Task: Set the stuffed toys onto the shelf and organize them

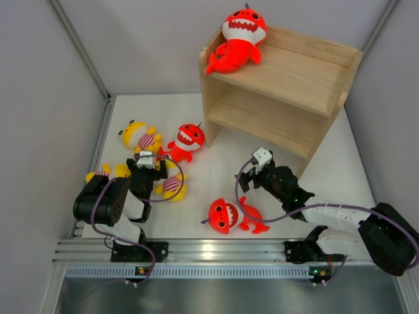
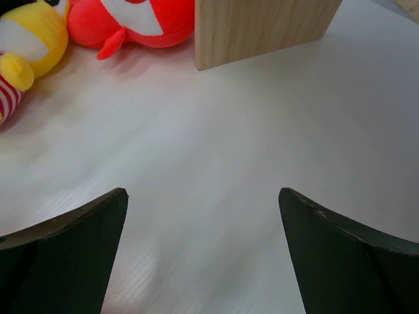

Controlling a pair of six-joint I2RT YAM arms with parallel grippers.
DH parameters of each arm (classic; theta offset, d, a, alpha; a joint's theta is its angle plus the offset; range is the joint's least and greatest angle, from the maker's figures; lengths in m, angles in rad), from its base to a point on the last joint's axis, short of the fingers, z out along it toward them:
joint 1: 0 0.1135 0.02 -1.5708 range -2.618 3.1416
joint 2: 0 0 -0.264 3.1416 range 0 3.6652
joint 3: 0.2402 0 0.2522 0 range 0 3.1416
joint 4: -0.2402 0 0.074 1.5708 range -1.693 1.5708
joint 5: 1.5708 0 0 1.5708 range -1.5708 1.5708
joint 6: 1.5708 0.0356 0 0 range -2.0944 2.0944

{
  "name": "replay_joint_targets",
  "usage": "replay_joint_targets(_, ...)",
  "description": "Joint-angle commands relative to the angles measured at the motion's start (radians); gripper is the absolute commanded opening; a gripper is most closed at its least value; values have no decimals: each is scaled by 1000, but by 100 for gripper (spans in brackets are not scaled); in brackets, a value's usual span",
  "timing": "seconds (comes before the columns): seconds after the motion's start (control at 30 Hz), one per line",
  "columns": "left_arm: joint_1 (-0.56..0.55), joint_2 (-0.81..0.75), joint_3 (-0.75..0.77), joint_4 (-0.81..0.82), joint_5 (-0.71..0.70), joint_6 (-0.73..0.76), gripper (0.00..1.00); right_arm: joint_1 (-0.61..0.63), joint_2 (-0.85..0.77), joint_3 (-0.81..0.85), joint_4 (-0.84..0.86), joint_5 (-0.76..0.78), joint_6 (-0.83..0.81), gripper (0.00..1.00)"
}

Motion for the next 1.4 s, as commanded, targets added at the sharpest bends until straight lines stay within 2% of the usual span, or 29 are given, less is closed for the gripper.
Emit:
replay_joint_targets(0.0, 2, 26, -29, 245, 35, 38, 99, -15, -30, 62, 27, -6, 57, 99)
replay_joint_targets(0.03, 2, 26, -29, 245, 34, 38, 99, -15, -39, 69, 21, 2, 145, 99)
replay_joint_targets(0.1, 2, 28, -26, 244, 26, 36, 99, -15, -67, 99, -15, 8, 190, 100)
replay_joint_targets(0.23, 2, 6, -54, 250, 137, 70, 99, -14, -101, 180, -187, -99, 233, 99)
replay_joint_targets(0.3, 2, -120, -78, 217, 161, 75, 99, -14, -121, 225, -303, -160, 228, 99)
replay_joint_targets(0.33, 2, -189, -112, 139, 173, 79, 99, -14, -130, 240, -354, -186, 209, 100)
replay_joint_targets(0.37, 4, -359, -120, 73, 230, 106, 99, -14, -136, 272, -446, -211, 201, 99)
replay_joint_targets(0.4, 5, -459, -99, -16, 255, 149, 99, -12, -133, 297, -524, -207, 204, 99)
replay_joint_targets(0.43, 5, -522, -94, -81, 232, 165, 98, -14, -127, 350, -587, -200, 208, 99)
replay_joint_targets(0.5, 4, -520, -50, -113, 125, 205, 98, -12, -112, 386, -761, -217, 204, 97)
replay_joint_targets(0.57, 4, -555, 13, -378, 97, 265, 94, -3, -119, 420, -862, -222, 196, 95)
replay_joint_targets(0.6, 2, -563, 96, -476, 34, 266, 94, 1, -128, 424, -935, -222, 198, 95)
replay_joint_targets(0.63, 2, -566, 159, -597, 29, 275, 94, 8, -136, 421, -968, -225, 205, 95)
replay_joint_targets(0.67, 2, -557, 237, -949, 44, 280, 92, 11, -163, 417, -992, -237, 215, 94)
replay_joint_targets(0.7, 2, -551, 391, -1097, 76, 280, 83, 14, -180, 414, -1012, -243, 228, 94)
replay_joint_targets(0.73, 2, -544, 455, -1247, 180, 282, 80, 18, -193, 400, -1046, -249, 257, 94)
replay_joint_targets(0.77, 2, -555, 507, -1417, 219, 283, 79, 20, -222, 391, -1058, -254, 274, 93)
replay_joint_targets(0.87, 2, -581, 659, -1651, 330, 312, 80, 21, -256, 343, -1074, -286, 336, 93)
replay_joint_targets(0.9, 2, -578, 734, -1787, 339, 317, 81, 21, -257, 331, -1077, -292, 359, 93)
replay_joint_targets(1.0, 2, -575, 819, -1935, 318, 323, 83, 23, -216, 294, -1111, -291, 395, 92)
replay_joint_targets(1.13, 2, -624, 822, -1982, 279, 305, 86, 47, -135, 277, -1080, -418, 402, 90)
replay_joint_targets(1.23, 2, -636, 825, -2023, 281, 297, 86, 69, -96, 251, -1051, -429, 408, 90)
replay_joint_targets(1.33, 2, -639, 833, -2048, 273, 302, 86, 81, -69, 192, -927, -489, 412, 90)
replay_joint_targets(1.37, 2, -641, 833, -2055, 269, 303, 86, 81, -52, 178, -896, -486, 412, 86)
